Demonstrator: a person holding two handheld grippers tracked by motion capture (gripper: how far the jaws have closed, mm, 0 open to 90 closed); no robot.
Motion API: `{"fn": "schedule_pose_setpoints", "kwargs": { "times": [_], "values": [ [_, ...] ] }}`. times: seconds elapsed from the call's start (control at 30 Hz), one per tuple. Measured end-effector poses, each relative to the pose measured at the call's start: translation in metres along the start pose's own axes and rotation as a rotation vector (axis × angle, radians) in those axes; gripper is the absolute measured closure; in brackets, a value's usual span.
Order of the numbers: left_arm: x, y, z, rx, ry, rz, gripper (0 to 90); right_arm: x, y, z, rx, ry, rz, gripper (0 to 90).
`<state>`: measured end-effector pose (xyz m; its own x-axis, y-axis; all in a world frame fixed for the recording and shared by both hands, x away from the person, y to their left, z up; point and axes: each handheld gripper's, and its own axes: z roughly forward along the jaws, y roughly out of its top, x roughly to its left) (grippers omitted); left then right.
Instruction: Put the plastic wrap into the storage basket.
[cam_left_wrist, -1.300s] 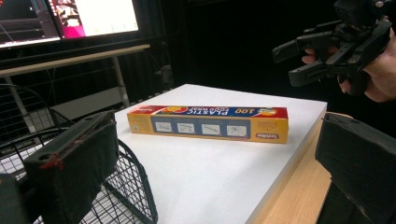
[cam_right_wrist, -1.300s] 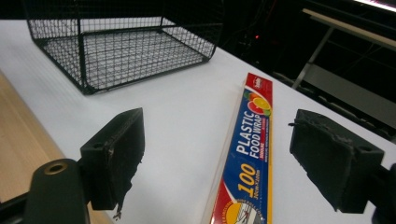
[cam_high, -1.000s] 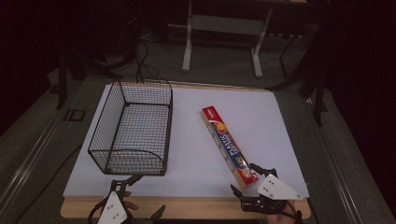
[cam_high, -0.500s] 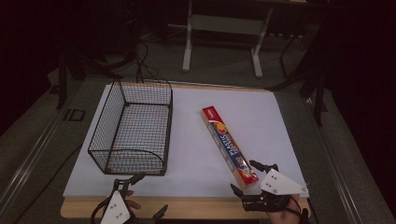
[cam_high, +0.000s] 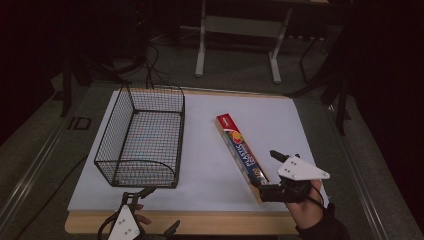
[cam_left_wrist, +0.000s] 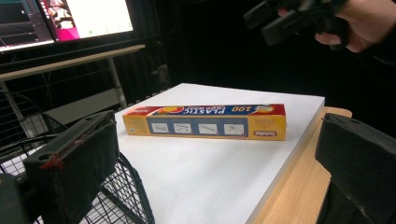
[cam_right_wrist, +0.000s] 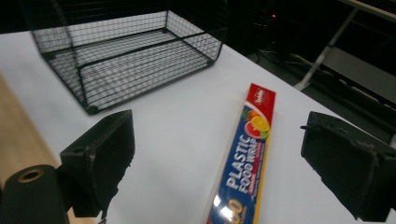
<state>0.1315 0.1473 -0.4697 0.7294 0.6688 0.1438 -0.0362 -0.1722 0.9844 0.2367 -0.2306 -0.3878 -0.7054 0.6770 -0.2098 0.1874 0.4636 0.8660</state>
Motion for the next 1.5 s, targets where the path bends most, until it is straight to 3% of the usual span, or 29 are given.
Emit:
{"fn": "schedule_pose_setpoints", "kwargs": {
  "times": [0.13,0.27,0.47,0.73,1.0,1.5],
  "values": [
    [0.0,0.0,0.0,0.0,-0.004,-0.002,0.1,-0.006,0.01,0.008,0.026,-0.018,0.001,8.9],
    [0.0,0.0,0.0,-0.003,-0.006,-0.007,0.1,-0.013,0.019,0.017,0.035,-0.003,0.012,8.9],
    [0.0,0.0,0.0,-0.005,-0.008,-0.007,0.1,-0.024,0.024,0.039,0.084,0.006,0.068,8.9],
    [0.002,0.0,0.0,0.001,-0.006,-0.015,0.1,-0.032,0.013,0.077,0.179,0.023,0.12,9.2],
    [0.001,0.0,0.0,0.002,-0.008,-0.003,0.1,-0.041,0.002,0.11,0.253,0.02,0.139,9.3],
    [0.0,0.0,0.0,0.003,-0.013,0.009,0.1,-0.06,-0.015,0.158,0.456,-0.001,0.225,11.2]
  ]
}}
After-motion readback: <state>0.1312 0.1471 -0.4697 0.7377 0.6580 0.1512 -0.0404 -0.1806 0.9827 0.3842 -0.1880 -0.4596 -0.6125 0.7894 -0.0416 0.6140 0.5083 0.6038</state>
